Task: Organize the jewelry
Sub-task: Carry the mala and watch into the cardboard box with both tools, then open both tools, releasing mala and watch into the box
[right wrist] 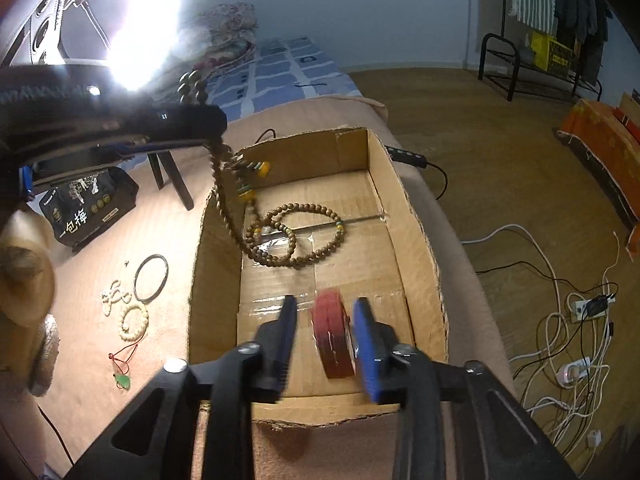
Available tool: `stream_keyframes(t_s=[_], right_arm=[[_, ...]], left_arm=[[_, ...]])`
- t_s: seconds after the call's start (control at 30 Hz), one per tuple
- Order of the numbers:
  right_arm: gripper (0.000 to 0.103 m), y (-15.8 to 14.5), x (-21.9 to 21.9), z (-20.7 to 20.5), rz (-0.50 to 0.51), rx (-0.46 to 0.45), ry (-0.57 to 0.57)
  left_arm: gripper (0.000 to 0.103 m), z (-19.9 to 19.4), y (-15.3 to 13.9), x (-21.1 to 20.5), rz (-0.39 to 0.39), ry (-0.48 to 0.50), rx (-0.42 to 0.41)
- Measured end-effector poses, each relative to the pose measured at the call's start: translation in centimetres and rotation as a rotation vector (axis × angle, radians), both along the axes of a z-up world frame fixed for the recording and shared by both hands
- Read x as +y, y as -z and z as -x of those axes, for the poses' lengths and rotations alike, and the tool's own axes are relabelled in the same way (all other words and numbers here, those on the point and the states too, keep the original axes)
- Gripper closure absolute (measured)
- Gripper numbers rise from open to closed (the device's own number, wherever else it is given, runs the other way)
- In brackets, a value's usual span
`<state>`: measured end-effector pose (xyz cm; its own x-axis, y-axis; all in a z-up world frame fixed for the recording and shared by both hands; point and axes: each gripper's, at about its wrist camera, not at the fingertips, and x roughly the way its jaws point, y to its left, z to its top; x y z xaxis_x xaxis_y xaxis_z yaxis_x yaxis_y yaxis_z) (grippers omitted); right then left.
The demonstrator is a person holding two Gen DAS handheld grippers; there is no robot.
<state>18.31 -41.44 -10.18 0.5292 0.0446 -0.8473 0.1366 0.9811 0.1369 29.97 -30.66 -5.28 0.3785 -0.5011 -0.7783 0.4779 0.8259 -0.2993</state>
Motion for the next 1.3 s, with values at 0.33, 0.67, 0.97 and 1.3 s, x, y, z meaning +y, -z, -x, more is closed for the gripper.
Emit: stream_keyframes(t_s=[0.33, 0.67, 0.97, 1.3], right_arm=[[0.06, -0.7, 0.0, 0.6, -0.003, -0.018, 0.024], [0.053, -2.5, 1.4, 1.3, 0.014, -0.062, 0.007], [0.04, -3.5, 3.2, 1.8, 0.007, -0.096, -0.025], [0.016, -4.1, 6.7, 1.8, -0.011, -0.146, -0.088]], left_arm=[[0.076, 0.6, -0.5, 1.7, -0.018, -0.039, -0.027], [0.076, 1.7, -1.9, 5.0, -0.034, -0.068, -0.069], [0.076, 2.7, -3.0, 10.3, -0.042, -0.13, -0.088], [0.06, 4.8, -3.2, 19.1, -0.062, -0.208, -0.121]])
